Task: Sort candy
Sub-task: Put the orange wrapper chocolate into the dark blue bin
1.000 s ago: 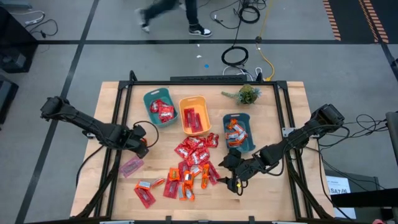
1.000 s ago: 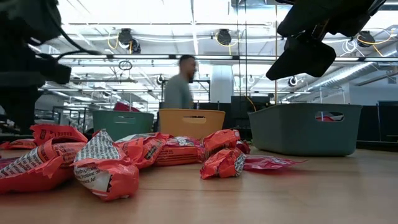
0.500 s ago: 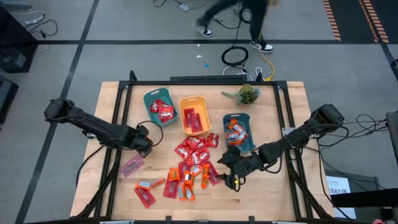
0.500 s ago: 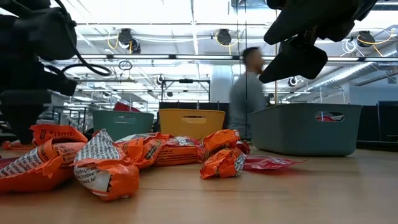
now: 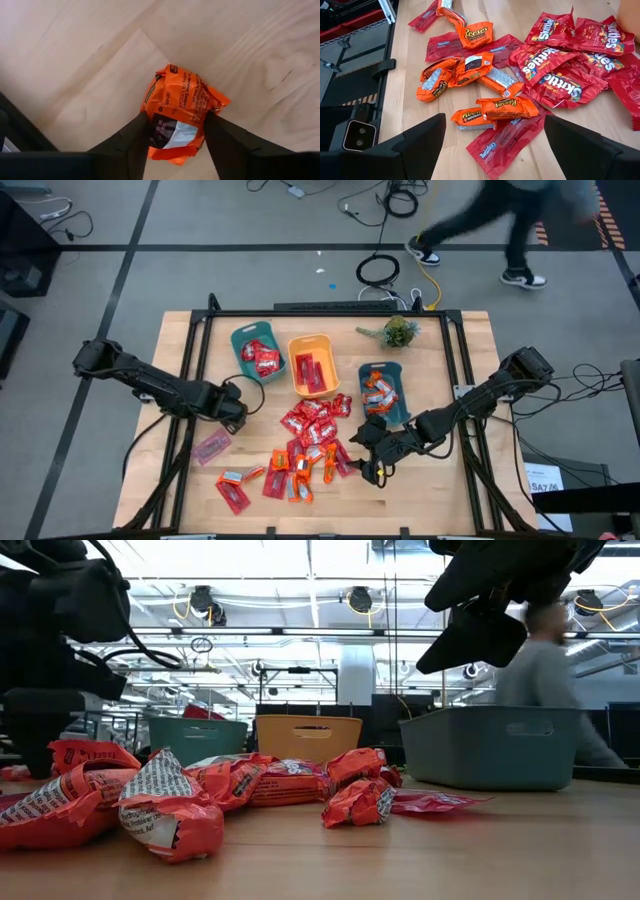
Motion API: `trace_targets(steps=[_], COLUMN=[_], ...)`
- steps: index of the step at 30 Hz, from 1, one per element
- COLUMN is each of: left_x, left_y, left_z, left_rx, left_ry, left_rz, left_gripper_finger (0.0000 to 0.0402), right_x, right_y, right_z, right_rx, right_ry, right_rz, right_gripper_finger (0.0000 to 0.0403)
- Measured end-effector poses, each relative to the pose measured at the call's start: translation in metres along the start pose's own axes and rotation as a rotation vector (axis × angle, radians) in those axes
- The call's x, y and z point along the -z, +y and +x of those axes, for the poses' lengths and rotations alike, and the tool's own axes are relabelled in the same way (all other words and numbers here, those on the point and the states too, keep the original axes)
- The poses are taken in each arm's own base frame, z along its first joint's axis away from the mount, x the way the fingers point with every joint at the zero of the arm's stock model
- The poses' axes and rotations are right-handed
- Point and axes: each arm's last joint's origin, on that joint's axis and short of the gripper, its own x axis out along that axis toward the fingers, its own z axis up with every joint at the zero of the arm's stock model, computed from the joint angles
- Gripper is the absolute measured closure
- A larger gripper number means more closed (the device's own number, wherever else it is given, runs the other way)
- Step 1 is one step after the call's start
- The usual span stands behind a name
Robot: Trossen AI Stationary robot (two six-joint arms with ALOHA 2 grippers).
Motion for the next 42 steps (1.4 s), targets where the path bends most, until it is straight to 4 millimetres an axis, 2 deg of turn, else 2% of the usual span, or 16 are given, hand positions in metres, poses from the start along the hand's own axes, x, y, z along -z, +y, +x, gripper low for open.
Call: trace_targets(steps=[5, 13, 19, 26, 30, 35, 42], left_x=[-0.003, -0.012, -0.026, -0.049, -0.067, -0.103, -0.166], left_y=[-0.004, -0.015, -0.033, -0.057, -0.058, -0.061, -0.089], left_z=[-0.008, -0.025, -0.053, -0.095, -0.114, -0.125, -0.139], left_rx=[0.026, 0.098, 0.225, 0.436, 0.488, 0.489, 0.543], left_ry=[0.005, -0.033, -0.126, -0.36, -0.454, -0.525, -0.672], left_rz=[0.0, -0.012, 0.017, 0.093, 0.046, 0.03, 0.157], left_gripper_finger=[0.025, 0.0254, 0.0254, 0.0254, 0.0254, 0.0254, 0.0254], right_x=[0.0, 0.0, 0.0, 0.0, -0.001, -0.004, -0.004], right_y=[0.0, 0.0, 0.0, 0.0, -0.001, -0.004, -0.004], right_z=[0.0, 0.0, 0.0, 0.0, 0.001, 0.002, 0.002], right_rx=[0.0, 0.0, 0.0, 0.001, 0.004, 0.011, 0.005], right_ry=[0.0, 0.0, 0.0, 0.0, -0.002, -0.009, -0.011], right_rz=[0.0, 0.0, 0.0, 0.001, 0.0, 0.009, 0.011], right_gripper_finger=[0.0071, 0.0071, 0.0071, 0.0071, 0.0071, 0.0071, 0.0071])
